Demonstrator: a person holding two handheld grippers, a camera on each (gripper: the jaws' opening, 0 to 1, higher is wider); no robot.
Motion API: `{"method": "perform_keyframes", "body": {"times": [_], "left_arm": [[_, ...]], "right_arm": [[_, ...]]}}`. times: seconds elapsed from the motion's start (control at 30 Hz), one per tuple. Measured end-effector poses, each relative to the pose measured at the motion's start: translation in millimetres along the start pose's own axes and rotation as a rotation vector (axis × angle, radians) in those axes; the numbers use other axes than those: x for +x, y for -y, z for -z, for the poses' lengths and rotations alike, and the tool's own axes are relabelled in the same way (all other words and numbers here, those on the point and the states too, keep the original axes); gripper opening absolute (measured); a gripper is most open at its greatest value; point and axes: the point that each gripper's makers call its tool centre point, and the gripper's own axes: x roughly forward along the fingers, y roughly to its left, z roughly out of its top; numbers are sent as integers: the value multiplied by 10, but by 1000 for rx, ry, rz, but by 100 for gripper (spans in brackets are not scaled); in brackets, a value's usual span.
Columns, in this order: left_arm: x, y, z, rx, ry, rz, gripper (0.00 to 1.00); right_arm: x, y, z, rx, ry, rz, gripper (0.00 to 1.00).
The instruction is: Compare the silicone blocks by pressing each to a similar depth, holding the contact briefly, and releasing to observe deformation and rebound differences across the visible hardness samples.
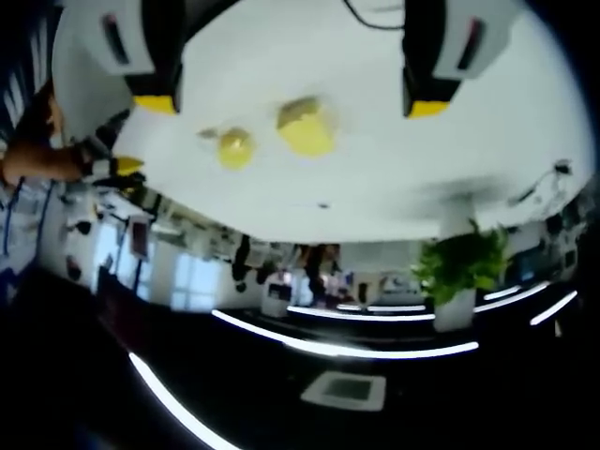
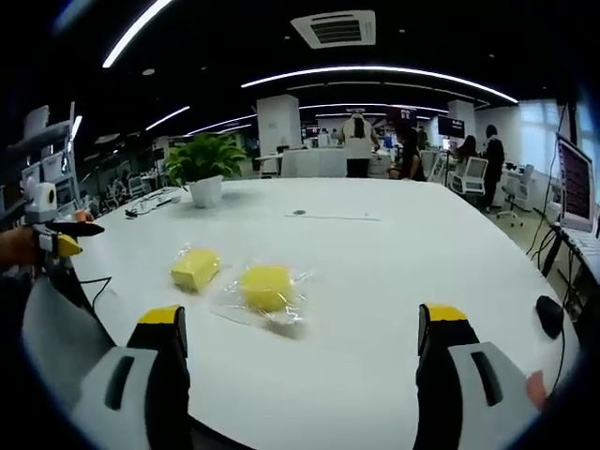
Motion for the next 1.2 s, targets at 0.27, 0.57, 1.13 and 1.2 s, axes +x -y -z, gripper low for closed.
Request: {"method": "perform_keyframes", "body": {"times": [0.27, 0.57, 1.13, 1.2], "left_arm": [[27, -28, 26, -114, -1, 3, 100], [133, 119, 326, -95, -110, 70, 100], [-74, 121, 324, -97, -67, 37, 100], [-87, 130, 314, -92, -63, 38, 100]], "right_arm": [[-24, 12, 62, -14, -30, -8, 96], [-23, 0, 313, 5, -115, -41, 93], [-123, -159, 412, -18, -137, -98, 92], [-113, -175, 369, -24, -115, -93, 92]]}}
